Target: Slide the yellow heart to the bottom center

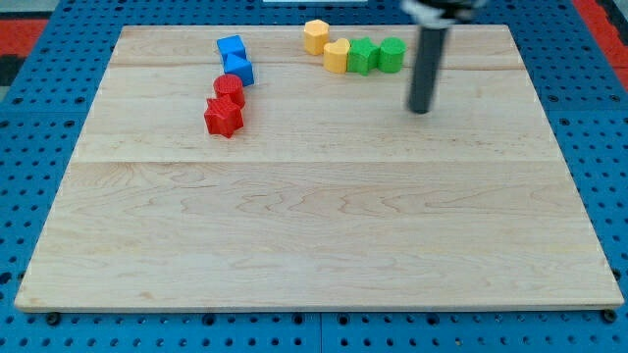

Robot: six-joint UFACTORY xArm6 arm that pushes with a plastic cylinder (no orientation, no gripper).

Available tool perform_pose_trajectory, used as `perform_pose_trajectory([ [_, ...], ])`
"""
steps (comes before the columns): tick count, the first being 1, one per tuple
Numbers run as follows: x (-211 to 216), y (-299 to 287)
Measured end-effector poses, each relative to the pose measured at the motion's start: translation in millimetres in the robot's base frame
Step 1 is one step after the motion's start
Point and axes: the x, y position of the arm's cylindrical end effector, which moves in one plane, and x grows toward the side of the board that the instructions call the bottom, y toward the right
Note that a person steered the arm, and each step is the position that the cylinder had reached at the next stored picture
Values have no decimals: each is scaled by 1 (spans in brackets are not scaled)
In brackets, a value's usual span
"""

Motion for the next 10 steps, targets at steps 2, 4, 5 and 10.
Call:
perform_pose_trajectory([
  [2, -137, -40],
  [4, -117, -93],
  [5, -97, -110],
  [10, -66, -251],
])
